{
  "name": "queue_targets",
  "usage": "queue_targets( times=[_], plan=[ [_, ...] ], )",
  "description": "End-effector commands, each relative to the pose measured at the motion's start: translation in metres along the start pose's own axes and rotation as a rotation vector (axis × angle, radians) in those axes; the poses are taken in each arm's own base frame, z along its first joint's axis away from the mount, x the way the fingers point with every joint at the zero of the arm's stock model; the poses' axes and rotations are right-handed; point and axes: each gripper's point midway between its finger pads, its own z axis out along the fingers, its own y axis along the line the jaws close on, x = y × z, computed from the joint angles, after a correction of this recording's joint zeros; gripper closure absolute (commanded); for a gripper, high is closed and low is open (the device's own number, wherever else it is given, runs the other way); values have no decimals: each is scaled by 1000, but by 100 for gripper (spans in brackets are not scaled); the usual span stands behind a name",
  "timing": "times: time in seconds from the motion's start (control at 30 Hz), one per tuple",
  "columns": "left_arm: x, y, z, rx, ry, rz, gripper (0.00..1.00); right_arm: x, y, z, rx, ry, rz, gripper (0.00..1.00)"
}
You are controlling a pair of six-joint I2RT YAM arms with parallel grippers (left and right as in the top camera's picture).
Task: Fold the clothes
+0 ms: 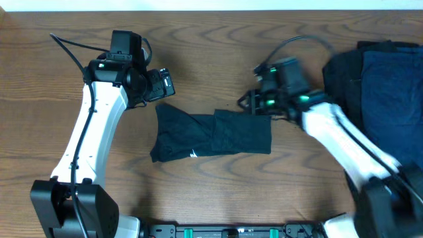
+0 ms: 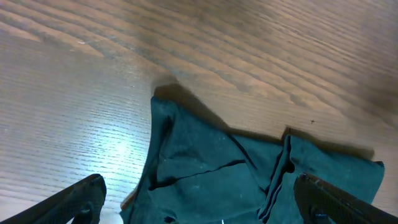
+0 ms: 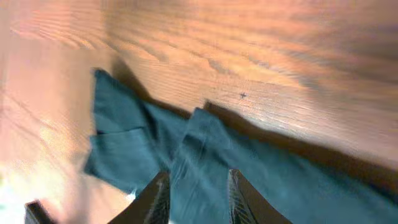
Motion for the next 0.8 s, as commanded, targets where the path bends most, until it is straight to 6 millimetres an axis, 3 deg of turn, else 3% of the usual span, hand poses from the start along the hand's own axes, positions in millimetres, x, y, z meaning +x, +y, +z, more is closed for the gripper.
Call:
queue_targets(
  times=[0.0,0.13,0.27,0.47,0.77],
  plan=[
    [-3,-3,-5,12,-14,5,2,2,-12,-31,73,-20,1,64],
    [-3,-3,-5,12,-14,5,2,26,-47,-51,228,50,75,59],
    [-3,-3,-5,12,-14,5,2,43,-66,-53,293,111,125,53],
    [-3,-3,-5,12,-14,5,2,56,-82,-35,314,164,137,51],
    [-3,-3,-5,12,-14,5,2,84,-115,12,342,307,198,55]
  ],
)
